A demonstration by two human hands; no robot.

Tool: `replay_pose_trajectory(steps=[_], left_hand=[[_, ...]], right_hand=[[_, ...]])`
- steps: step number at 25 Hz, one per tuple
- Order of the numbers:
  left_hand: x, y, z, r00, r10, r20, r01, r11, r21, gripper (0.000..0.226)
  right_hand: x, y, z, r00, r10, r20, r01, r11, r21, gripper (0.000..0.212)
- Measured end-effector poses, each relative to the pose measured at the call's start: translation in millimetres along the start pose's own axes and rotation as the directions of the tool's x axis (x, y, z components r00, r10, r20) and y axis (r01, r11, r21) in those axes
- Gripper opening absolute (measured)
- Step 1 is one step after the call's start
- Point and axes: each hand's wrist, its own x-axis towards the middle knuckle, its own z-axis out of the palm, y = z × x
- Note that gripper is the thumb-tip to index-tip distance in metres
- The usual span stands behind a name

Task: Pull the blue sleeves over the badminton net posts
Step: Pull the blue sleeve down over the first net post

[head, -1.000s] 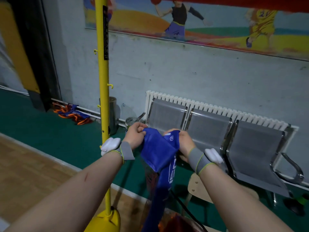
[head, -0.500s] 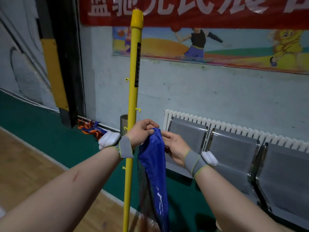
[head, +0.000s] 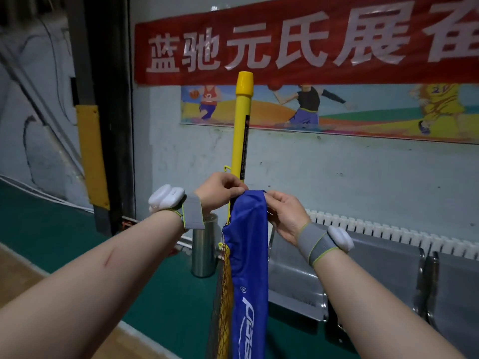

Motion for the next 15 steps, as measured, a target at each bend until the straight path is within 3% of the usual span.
replay_pose_trajectory(steps=[7, 15], left_hand=[[44, 21, -39, 0.995, -0.059, 0.08, 0.041, 0.978, 0.205, 0.022], [105, 68, -58, 0.982, 0.095, -0.163, -0.074, 0.988, 0.133, 0.024]], right_hand=[[47, -29, 12, 0.996, -0.093, 0.007, 0.093, 0.993, -0.066, 0.019], [126, -85, 15, 0.971, -0.21, 0.112, 0.217, 0.975, -0.051, 0.02]])
